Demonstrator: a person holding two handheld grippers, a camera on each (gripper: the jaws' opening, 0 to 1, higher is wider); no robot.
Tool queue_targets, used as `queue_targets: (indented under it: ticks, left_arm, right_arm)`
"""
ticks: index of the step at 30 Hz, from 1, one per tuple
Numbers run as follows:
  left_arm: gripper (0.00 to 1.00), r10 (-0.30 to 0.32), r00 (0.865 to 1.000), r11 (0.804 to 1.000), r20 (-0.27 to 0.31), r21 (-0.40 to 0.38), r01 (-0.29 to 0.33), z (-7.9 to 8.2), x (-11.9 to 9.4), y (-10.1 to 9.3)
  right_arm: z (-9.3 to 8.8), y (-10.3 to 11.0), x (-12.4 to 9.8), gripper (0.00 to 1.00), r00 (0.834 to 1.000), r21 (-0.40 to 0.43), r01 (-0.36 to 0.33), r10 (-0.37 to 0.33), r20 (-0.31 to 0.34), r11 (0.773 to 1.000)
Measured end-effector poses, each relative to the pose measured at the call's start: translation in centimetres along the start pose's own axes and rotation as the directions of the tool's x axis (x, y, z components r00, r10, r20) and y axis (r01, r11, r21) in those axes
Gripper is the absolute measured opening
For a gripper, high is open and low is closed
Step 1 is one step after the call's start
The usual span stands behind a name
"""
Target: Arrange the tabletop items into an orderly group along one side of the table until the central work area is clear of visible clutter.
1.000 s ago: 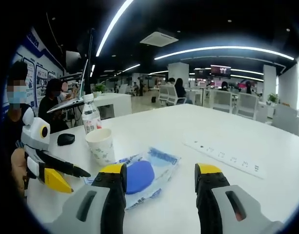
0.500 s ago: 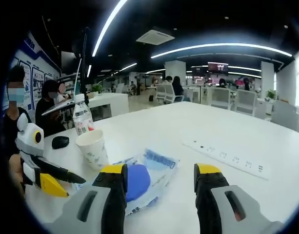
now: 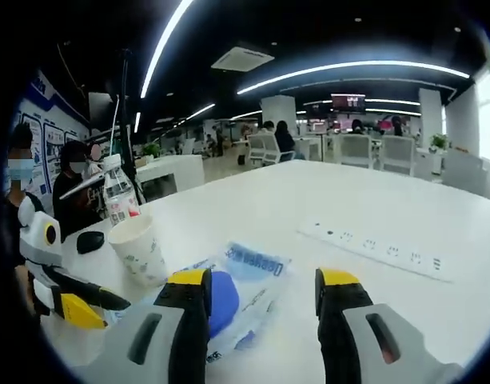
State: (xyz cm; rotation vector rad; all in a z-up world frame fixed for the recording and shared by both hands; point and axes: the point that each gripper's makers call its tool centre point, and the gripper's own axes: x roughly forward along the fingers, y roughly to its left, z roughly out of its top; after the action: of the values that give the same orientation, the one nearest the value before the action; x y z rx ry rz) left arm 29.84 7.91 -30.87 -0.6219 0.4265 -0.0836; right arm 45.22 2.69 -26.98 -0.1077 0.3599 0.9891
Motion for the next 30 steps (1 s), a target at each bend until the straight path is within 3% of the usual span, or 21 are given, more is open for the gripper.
queue_targets:
  ticks: [3, 6, 14, 21, 30]
  left_arm:
    - [0.45, -0.011, 1.000, 1.000, -0.007, 0.006, 0.011, -0.2, 0.1, 0.0]
    - [0.41, -0.012, 1.000, 1.000, -0.003, -0.007, 0.012, -0.2, 0.0, 0.3]
    - [0.35, -0.013, 1.000, 0.999, -0.023, 0.030, 0.014, -0.5, 0.3, 0.3]
    - [0.30, 0.002, 1.000, 0.999, -0.019, 0.034, -0.001, -0.3, 0.4, 0.9]
    - [0.24, 0.007, 1.000, 0.999, -0.017, 0.045, -0.007, -0.4, 0.4, 1.3]
  right_arm:
    - [-0.2, -0.5, 0.7, 0.46, 0.999, 0.043, 0.037, -0.038, 0.001, 0.998]
    - [-0.9, -1.2, 1.3, 0.42, 0.995, -0.001, 0.093, -0.093, -0.029, 0.996]
    - [-1.5, -0.9, 2.8, 0.41, 0.992, 0.067, 0.124, -0.122, -0.037, 0.990]
    - [-2.3, 0.2, 2.4, 0.38, 0.989, 0.109, 0.144, -0.141, -0.032, 0.984]
    - [-3.7, -0.9, 3.5, 0.31, 0.985, 0.167, 0.165, -0.153, -0.086, 0.972]
